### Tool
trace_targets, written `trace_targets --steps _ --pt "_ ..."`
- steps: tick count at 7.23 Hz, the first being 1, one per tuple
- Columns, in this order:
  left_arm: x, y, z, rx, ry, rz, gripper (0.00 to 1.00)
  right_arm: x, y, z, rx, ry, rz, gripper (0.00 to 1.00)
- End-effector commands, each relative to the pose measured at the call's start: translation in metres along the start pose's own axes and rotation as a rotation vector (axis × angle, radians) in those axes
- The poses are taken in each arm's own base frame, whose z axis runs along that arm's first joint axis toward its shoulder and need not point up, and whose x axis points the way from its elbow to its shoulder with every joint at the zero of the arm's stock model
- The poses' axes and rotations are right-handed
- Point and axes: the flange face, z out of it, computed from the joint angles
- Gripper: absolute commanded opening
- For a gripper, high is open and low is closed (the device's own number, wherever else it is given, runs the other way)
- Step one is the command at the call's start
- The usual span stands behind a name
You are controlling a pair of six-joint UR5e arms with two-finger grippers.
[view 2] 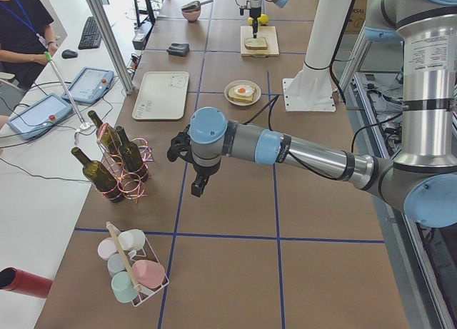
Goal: Make sandwich and place on tray
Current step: 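Move the right gripper down over the bread slice on the cutting board, then close the right gripper on the bread slice's edge and lift it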
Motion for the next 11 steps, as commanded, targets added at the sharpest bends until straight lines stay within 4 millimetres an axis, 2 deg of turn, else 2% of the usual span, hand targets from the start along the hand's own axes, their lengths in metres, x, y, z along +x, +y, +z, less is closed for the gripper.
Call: trace_targets --steps 1,4,7,8,9,11 --pt "-0.0001 0.0001 -0.0007 0.001 0.000 -0.001 1.00 0.0069 0.0005 0.0049 -0.008 0.012 0.008 0.64" --pt "-0.0015 0.0005 0.0002 -0.001 -0.001 -0.002 1.00 0.0091 0.0011 0.0070 -0.010 0.011 0.010 0.55" --pt "-0.0003 0.0002 -0.0007 0.001 -0.002 0.000 1.00 0.0090 0.0038 0.0114 -0.025 0.013 0.006 0.54" --pt "-0.0007 0.0003 -0.0013 0.002 -0.002 -0.001 1.00 0.0077 0.0042 0.0122 -0.027 0.012 0.003 0.50" --pt "-0.0008 0.0004 -0.0013 0.002 -0.004 0.001 1.00 0.0063 0.0061 0.0139 -0.032 0.011 -0.002 0.41" --pt "-0.0011 0.0004 -0.0019 0.004 -0.004 0.001 1.00 0.0067 0.0065 0.0136 -0.032 0.009 -0.004 0.00"
